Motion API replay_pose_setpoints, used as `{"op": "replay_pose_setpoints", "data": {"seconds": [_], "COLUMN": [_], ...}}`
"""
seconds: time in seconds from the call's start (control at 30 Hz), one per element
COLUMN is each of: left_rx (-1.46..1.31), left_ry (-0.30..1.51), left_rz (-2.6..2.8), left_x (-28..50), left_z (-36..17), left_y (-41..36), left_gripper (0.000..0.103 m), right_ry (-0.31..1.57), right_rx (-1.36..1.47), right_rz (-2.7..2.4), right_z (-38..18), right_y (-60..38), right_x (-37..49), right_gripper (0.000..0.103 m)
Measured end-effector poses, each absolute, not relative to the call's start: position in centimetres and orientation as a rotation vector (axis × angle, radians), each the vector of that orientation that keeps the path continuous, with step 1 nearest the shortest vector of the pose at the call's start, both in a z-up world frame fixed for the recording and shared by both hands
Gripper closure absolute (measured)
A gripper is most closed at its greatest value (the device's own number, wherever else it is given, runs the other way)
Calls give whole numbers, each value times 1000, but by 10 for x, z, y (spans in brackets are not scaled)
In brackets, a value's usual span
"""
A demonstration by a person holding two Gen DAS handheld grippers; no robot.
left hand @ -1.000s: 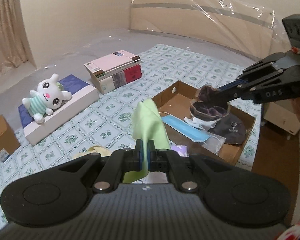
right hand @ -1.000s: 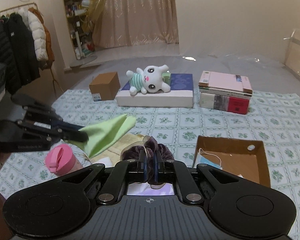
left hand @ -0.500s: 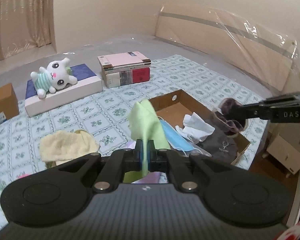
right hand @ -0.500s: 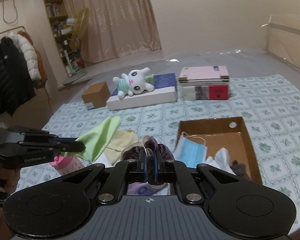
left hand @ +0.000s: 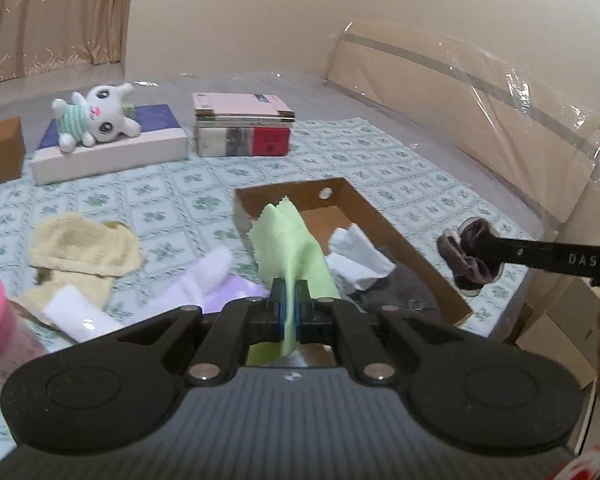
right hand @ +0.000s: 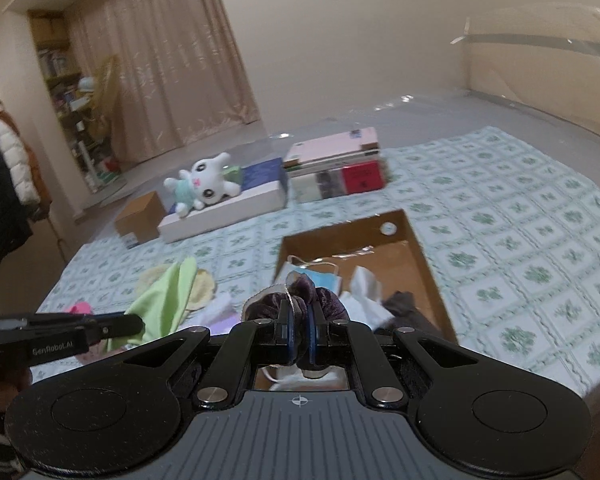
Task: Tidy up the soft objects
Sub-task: 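Lower the purple scrunchie with the right gripper and green cloth with the left into the box and open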
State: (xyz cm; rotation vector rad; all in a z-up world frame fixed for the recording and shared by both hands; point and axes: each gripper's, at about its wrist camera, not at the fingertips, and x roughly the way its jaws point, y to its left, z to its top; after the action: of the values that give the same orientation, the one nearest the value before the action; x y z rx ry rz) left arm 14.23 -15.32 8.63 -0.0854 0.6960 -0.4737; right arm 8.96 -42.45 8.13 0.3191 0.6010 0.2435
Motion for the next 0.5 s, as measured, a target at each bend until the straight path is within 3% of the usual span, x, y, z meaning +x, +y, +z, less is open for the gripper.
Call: {"op": "replay_pose_setpoints", "data": {"seconds": [0.5], "left_rx": [-123], "left_ry": [744], "left_rz": [-506], "left_x": [154], "left_z": [52], "left_y": [-227], "left_gripper": [100], "right_ry": [640], "right_rx": [372], "right_rz": [194], "right_z": [47], "right_y": [-457], "right_x": [95], "right_gripper": [96]}}
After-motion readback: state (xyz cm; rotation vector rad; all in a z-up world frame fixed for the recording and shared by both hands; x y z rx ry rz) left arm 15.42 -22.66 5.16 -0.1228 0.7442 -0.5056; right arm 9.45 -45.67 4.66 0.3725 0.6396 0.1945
